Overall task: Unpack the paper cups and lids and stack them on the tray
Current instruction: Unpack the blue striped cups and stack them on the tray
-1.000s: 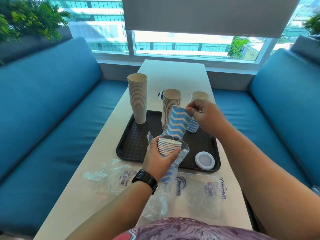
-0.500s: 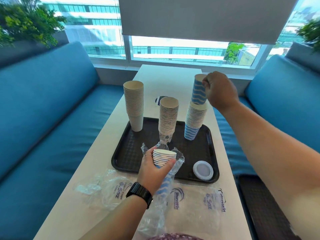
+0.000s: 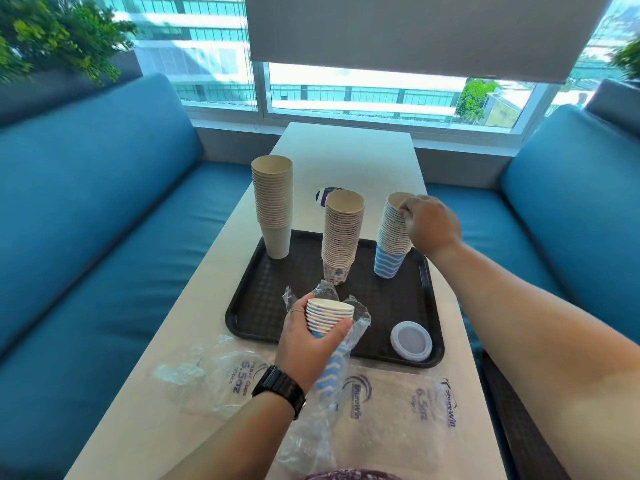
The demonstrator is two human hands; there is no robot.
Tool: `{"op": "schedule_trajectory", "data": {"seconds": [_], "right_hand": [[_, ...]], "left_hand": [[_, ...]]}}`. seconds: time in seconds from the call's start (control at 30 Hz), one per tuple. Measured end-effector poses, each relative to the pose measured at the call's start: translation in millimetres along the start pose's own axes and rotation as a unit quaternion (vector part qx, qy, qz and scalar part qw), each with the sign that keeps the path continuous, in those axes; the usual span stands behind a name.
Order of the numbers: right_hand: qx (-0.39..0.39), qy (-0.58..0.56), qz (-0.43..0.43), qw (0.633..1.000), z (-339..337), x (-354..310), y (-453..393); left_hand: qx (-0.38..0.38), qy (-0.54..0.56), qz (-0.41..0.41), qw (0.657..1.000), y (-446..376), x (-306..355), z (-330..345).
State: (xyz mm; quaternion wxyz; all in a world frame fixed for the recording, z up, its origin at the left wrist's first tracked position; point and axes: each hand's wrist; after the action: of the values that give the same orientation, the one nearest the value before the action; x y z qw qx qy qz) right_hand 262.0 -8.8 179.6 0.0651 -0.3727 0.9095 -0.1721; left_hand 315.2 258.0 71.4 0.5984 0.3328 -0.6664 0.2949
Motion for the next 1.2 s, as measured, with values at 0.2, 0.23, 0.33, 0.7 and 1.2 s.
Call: {"op": "schedule_trajectory", "data": {"seconds": [0.2,0.23,0.33,0.7,1.2], "right_hand": [[-0.005,-0.028,0.002,1.000,0.8,0.0,4.2],[0.002,-0.036,0.003,0.999,0.1,0.1,5.9],[0.034,-0.062,0.012,0.997,-5.2,-2.7,13.2],[-0.021,-0.221,-0.034,0.974,-27.5,-50.9,88.9],[-0.209,-0.340,-0.057,0.915,-30.8,-58.0,138.1]], "left_hand": [[-0.003,0.001,0.001,1.000,-0.5,1.4,-2.1],[-0.002,0.001,0.004,1.000,-0.7,1.5,-2.3],[-0.005,0.000,0.005,1.000,-1.0,2.5,-2.2],[-0.013,-0.004,0.034,0.999,4.1,13.2,1.8],[-0.016,-0.008,0.051,0.999,14.3,22.6,0.0]]}}
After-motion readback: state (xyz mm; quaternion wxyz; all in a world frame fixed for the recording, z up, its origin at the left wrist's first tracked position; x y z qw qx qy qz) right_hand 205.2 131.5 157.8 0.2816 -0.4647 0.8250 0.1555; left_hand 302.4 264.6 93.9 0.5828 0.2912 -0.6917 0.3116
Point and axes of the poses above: each hand's wrist, its own y-axis away from the middle knuckle, its own z-axis out of the palm, x = y × z, and after that the axes turned 14 degrees about y, right-handed
